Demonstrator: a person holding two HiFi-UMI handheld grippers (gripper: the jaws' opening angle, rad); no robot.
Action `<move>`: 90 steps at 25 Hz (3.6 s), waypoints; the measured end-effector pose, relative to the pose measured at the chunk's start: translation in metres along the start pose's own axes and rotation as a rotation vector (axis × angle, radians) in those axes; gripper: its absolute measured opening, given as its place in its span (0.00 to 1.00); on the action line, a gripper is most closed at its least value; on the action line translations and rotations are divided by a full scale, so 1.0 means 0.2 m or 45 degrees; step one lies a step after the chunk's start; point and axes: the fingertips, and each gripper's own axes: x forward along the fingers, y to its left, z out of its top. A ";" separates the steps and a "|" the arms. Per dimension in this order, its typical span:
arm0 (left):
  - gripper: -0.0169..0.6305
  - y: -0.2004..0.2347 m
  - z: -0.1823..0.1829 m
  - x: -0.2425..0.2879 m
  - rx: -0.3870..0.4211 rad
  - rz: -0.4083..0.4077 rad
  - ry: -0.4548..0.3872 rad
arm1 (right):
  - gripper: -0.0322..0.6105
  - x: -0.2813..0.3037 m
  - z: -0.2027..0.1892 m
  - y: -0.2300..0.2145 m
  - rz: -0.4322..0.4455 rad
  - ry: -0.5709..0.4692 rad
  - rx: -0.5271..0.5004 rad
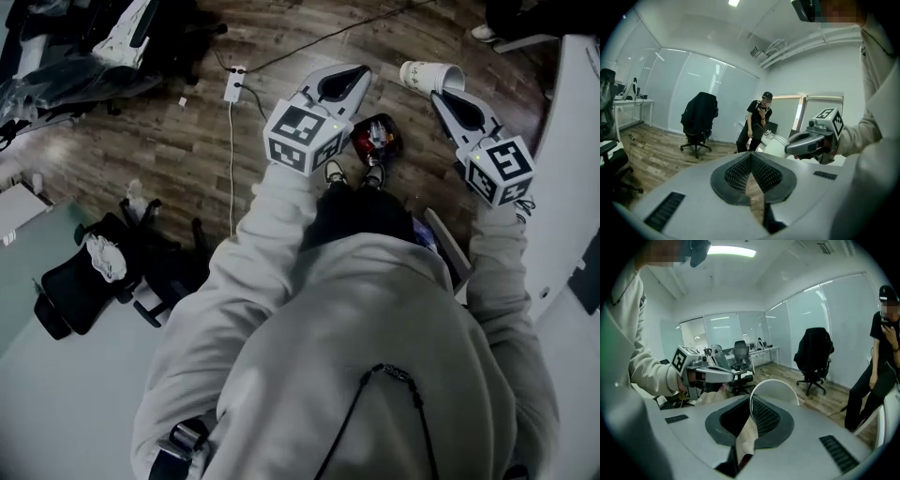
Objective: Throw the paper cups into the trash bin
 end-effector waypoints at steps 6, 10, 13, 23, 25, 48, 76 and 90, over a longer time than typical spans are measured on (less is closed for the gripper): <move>0.02 0.15 -0.51 0.08 -0.088 0.000 0.068 | 0.11 0.34 -0.61 0.06 0.109 0.133 0.073; 0.02 0.22 -0.98 0.19 -0.135 -0.043 0.122 | 0.11 0.53 -1.18 0.06 0.128 0.275 0.119; 0.02 0.23 -1.45 0.28 -0.156 -0.092 0.232 | 0.11 0.68 -1.70 0.07 0.165 0.421 0.154; 0.02 0.36 -2.52 0.41 -0.306 -0.145 0.384 | 0.11 1.06 -2.60 0.12 0.211 0.599 0.238; 0.02 0.38 -2.70 0.41 -0.342 -0.131 0.425 | 0.11 1.12 -2.73 0.11 0.199 0.614 0.273; 0.02 0.38 -3.13 0.42 -0.469 -0.104 0.434 | 0.37 1.28 -3.23 0.06 0.192 0.659 0.404; 0.02 -0.14 -2.01 -0.06 -0.402 -0.122 0.466 | 0.08 0.49 -2.00 0.29 0.187 0.558 0.349; 0.02 -0.21 -1.46 -0.19 -0.253 -0.102 0.399 | 0.08 0.10 -1.50 0.25 0.034 0.381 0.318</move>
